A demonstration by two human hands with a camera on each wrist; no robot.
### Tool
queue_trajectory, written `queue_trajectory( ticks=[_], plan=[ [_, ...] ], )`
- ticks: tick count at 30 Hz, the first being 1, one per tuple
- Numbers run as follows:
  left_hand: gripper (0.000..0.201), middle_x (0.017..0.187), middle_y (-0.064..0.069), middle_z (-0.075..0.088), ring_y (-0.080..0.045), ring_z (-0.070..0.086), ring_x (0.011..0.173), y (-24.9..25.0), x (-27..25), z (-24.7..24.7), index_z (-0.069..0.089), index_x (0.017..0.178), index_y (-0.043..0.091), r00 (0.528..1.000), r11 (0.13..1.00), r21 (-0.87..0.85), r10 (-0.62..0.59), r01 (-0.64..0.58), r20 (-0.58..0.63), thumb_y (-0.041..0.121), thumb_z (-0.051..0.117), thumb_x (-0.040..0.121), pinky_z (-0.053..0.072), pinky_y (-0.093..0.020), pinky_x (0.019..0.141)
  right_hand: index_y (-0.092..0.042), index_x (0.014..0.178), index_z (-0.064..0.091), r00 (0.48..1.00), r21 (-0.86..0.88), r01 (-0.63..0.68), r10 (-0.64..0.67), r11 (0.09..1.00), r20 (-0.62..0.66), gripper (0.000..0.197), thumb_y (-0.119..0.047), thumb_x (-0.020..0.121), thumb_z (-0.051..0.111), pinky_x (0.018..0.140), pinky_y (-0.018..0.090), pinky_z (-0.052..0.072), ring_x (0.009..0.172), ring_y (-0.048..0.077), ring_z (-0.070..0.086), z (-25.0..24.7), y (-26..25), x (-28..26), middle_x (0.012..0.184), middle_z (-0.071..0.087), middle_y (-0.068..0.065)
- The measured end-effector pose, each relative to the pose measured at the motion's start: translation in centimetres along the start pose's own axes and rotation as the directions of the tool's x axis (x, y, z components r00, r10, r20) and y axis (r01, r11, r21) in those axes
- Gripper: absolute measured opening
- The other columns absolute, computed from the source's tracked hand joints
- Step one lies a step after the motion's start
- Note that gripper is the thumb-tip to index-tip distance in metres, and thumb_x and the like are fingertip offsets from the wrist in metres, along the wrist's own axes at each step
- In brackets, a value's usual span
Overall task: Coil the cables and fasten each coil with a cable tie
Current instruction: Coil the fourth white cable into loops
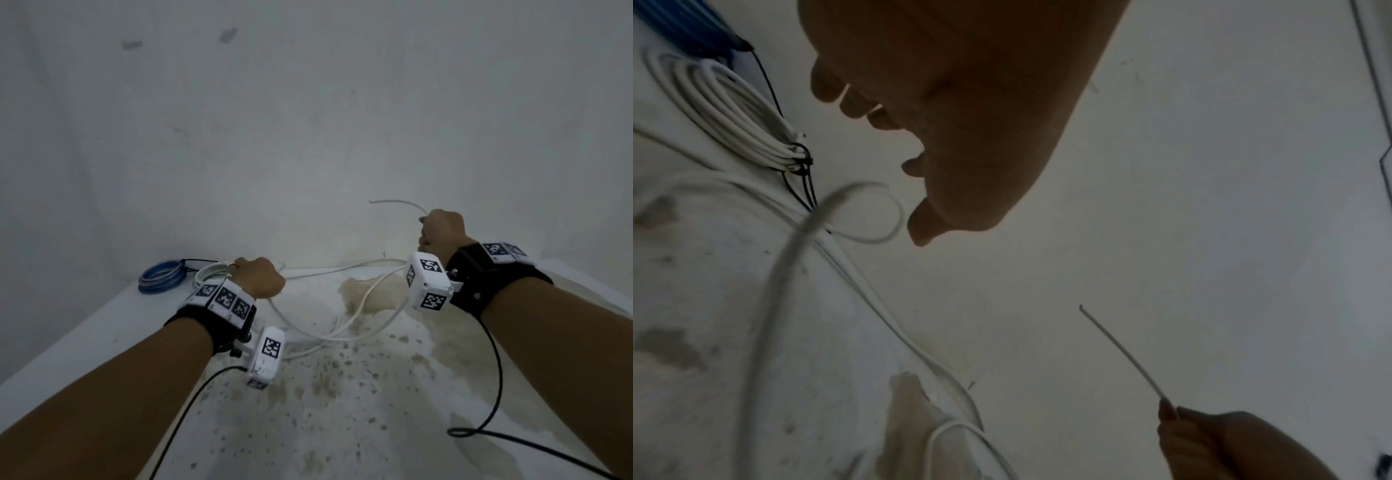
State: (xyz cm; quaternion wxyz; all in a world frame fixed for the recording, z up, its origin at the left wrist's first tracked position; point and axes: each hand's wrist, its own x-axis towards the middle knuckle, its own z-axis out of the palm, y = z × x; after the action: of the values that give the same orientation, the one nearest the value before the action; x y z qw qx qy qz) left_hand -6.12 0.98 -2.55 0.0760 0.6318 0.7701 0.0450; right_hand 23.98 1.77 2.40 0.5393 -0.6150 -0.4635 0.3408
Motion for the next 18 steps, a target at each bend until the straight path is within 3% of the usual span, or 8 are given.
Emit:
queue_trajectory(
  ticks=[4,7,8,10,11,13,16,18],
  plan=[
    [0.05,0.128,-0.021,0.053,-0.036,0.053,0.116,-0.3,-4.3,0.8,0.053,0.119,0.004,0.969,0.997,-0.037,0.052,-0.062,-0.24,0.047,0.046,0.096,0.044,-0.039,0.095,-0.011,0.059,0.038,0.984,-0.316,-0.023,-0.034,0.948,-0.176,0.042,-0.014,0.098,0.054,0.046,0.02,0.022,0.057,0.015,0.041,-0.1,-1.5,-2.5,0.061,0.039,0.002],
    [0.056,0.085,-0.011,0.067,-0.021,0.063,0.067,0.8,-8.6,0.8,0.064,0.094,0.004,0.989,0.917,-0.385,0.139,-0.107,0.057,0.051,0.034,0.102,0.046,-0.025,0.061,-0.009,0.057,0.036,0.991,-0.443,0.01,-0.069,0.896,-0.117,0.044,-0.007,0.1,0.047,0.047,0.021,0.019,0.053,0.015,0.031,0.9,-2.0,-3.4,0.062,0.034,0.004],
    [0.06,0.078,-0.011,0.067,-0.017,0.061,0.055,1.5,-9.9,0.8,0.063,0.096,0.002,0.967,0.807,-0.59,0.14,0.014,0.214,0.054,0.034,0.101,0.045,-0.021,0.052,-0.008,0.059,0.04,0.993,-0.384,-0.03,-0.018,0.923,-0.12,0.043,-0.006,0.101,0.045,0.047,0.021,0.018,0.055,0.017,0.035,1.3,-2.1,-4.1,0.061,0.033,0.004],
    [0.057,0.08,-0.017,0.067,-0.021,0.068,0.058,2.8,-11.2,0.9,0.05,0.119,0.0,0.899,0.507,-0.831,0.22,0.227,0.38,0.053,0.04,0.099,0.053,-0.024,0.05,-0.007,0.064,0.049,0.999,-0.323,0.005,-0.018,0.946,-0.038,0.038,-0.006,0.102,0.043,0.047,0.021,0.018,0.062,0.02,0.044,2.3,-2.0,-5.9,0.061,0.032,0.004],
    [0.056,0.081,-0.02,0.067,-0.028,0.069,0.068,3.4,-11.2,1.0,0.041,0.131,0.002,0.888,0.357,-0.892,0.258,0.278,0.38,0.049,0.044,0.1,0.057,-0.031,0.058,-0.008,0.063,0.047,1.0,-0.354,0.004,-0.003,0.935,0.005,0.04,-0.006,0.102,0.042,0.048,0.021,0.019,0.06,0.019,0.041,2.9,-1.9,-6.8,0.062,0.032,0.004],
    [0.055,0.093,-0.021,0.064,-0.033,0.065,0.08,4.0,-9.9,1.0,0.031,0.142,0.005,0.91,0.123,-0.937,0.228,0.326,0.346,0.04,0.046,0.102,0.055,-0.04,0.071,-0.01,0.063,0.039,0.994,-0.065,-0.069,0.074,0.996,0.078,0.04,-0.005,0.102,0.036,0.048,0.023,0.022,0.051,0.015,0.032,4.7,-0.9,-7.7,0.062,0.032,0.004],
    [0.044,0.103,-0.019,0.058,-0.029,0.063,0.08,4.1,-7.6,0.5,0.042,0.135,0.005,0.917,-0.092,-0.924,0.193,0.371,0.349,0.033,0.048,0.101,0.054,-0.041,0.068,-0.008,0.076,0.049,0.972,0.343,-0.172,0.103,0.923,0.21,0.03,-0.001,0.099,0.03,0.04,0.019,0.02,0.037,0.012,0.025,6.1,1.0,-8.7,0.053,0.031,0.003],
    [0.029,0.09,-0.018,0.054,-0.024,0.056,0.068,3.8,-6.9,0.0,0.049,0.122,0.003,0.929,-0.244,-0.898,0.155,0.367,0.337,0.023,0.047,0.102,0.055,-0.035,0.06,-0.006,0.084,0.053,0.946,0.338,-0.21,0.103,0.917,0.308,0.026,-0.011,0.102,0.035,0.035,0.016,0.017,0.032,0.009,0.02,5.9,2.3,-8.9,0.047,0.028,-0.001]
  ],
)
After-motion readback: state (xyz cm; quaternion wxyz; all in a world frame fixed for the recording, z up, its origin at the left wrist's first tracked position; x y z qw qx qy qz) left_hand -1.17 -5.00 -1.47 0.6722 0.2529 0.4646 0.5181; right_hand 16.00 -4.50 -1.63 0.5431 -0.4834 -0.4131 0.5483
